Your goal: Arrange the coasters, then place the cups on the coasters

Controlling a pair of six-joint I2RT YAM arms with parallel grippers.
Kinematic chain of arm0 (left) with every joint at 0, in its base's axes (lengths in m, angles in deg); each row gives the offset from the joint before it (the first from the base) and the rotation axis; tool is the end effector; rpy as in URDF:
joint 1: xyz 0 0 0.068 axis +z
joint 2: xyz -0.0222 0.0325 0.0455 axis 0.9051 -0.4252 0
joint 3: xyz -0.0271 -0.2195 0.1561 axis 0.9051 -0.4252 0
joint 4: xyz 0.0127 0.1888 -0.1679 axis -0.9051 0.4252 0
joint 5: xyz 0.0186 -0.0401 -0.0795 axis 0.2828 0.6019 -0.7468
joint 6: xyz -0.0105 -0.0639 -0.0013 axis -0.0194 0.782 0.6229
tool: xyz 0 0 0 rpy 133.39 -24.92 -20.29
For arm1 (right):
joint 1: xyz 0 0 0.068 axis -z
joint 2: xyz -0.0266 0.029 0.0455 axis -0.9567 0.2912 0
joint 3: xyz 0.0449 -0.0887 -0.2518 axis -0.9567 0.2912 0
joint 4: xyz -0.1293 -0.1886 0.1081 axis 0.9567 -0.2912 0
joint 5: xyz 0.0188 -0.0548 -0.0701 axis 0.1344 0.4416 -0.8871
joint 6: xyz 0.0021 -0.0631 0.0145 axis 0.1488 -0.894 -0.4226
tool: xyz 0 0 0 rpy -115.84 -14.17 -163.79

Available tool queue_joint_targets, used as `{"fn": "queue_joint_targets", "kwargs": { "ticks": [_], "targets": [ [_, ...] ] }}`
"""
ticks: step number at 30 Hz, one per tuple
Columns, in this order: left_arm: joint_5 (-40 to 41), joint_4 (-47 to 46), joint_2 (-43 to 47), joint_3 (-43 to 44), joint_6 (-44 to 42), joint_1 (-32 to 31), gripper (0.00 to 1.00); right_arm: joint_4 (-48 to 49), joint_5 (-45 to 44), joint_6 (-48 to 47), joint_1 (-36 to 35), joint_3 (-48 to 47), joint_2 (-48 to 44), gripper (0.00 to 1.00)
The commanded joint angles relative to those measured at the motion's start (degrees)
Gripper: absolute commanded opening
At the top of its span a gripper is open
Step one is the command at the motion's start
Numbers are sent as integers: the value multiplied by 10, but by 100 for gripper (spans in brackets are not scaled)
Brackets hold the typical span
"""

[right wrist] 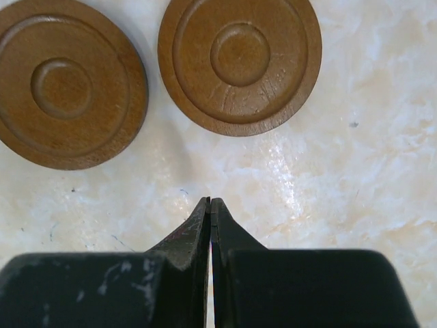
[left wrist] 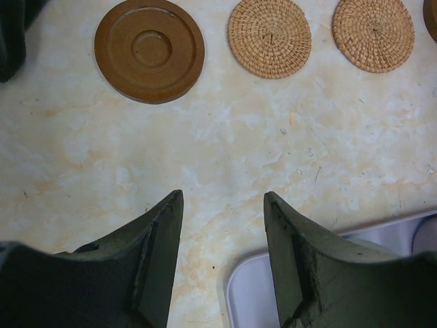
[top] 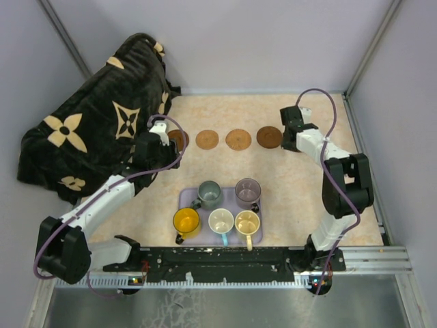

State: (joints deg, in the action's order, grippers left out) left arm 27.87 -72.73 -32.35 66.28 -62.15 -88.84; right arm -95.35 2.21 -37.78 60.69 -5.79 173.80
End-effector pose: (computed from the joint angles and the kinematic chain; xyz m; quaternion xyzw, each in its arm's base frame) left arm 0.2508 -0.1045 0.2518 0.0556 0.8701 -0.0994 0.4795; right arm 0.3634 0.0607 0.2110 0.1554 0.9278 -0.0776 0.3302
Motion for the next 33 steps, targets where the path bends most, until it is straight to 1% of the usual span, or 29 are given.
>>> {"fn": "queue_joint_targets", "kwargs": {
  "ticks": [1,10,17,27,33],
  "targets": [
    [-20,-13,-5,2,-6,2,57,20,-12,7,-5,17,-32,0],
    [-10,-8,-2,-4,-4,2,57,37,1,14,-3,25,6,0],
    [-6,-8,-9,-4,-3,1,57,30,-4,16,3,-1,56,0],
    [-2,-10,-15,-5,-4,1,57,30,-10,21,16,-18,96,0],
    [-1,-8,-18,-4,-7,1,57,28,-10,16,36,-33,118,0]
  ]
}}
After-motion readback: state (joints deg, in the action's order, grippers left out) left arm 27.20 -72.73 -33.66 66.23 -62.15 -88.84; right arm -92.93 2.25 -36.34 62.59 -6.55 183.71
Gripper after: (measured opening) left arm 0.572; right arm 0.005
